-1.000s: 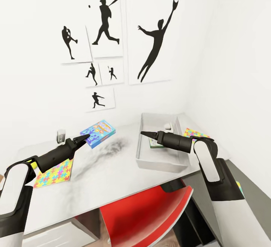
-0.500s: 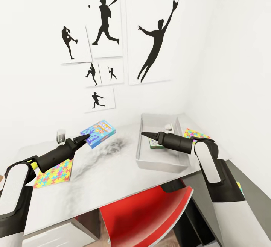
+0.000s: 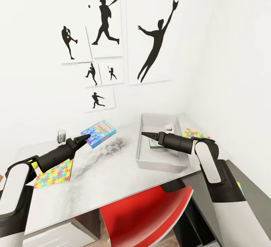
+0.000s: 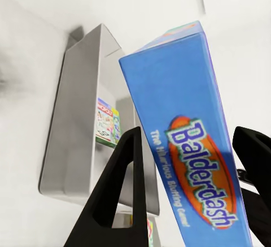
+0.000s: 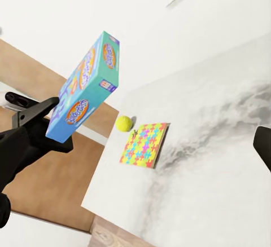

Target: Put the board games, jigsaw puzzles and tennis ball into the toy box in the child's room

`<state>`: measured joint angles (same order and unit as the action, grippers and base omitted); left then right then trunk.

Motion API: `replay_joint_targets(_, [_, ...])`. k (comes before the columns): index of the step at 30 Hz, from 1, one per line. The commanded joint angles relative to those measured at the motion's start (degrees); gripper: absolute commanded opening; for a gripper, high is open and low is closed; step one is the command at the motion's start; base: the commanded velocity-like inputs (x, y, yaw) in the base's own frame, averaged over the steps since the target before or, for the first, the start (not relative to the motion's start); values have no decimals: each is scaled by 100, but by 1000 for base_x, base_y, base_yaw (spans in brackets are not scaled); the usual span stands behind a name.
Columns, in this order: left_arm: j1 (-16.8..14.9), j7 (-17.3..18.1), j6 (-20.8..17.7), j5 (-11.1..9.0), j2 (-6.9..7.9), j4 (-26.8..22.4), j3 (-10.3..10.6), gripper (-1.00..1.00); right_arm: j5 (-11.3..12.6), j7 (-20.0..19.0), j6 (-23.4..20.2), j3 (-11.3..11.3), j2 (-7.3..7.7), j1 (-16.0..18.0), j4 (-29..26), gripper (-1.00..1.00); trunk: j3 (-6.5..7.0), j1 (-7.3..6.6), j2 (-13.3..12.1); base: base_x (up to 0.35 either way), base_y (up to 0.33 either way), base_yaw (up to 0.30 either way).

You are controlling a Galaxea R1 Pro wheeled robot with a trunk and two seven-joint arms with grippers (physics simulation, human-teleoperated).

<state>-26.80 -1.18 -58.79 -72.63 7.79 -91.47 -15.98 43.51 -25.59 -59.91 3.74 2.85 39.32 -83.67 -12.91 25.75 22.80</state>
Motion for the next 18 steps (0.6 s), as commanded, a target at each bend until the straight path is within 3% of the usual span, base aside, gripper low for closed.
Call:
replay_joint_targets(1, [-6,-12,-28,-19,-1,-2,-6,-100,-54,-54,-9,1,3,6,-1,100,-11,3,11,0,0,0])
replay_joint_targets(8, [-26,-11,-33,-9,-10,-2,-3,-100,-47,-52,-9,-4,11,0,-140,100,-9,3,11,0,0,-59])
replay_joint_targets(18, [-34,33,-36,-12,-14,-2,2,-100,-42,-49,-9,2,6,-11,-238,100,6,3,11,0,51,-221])
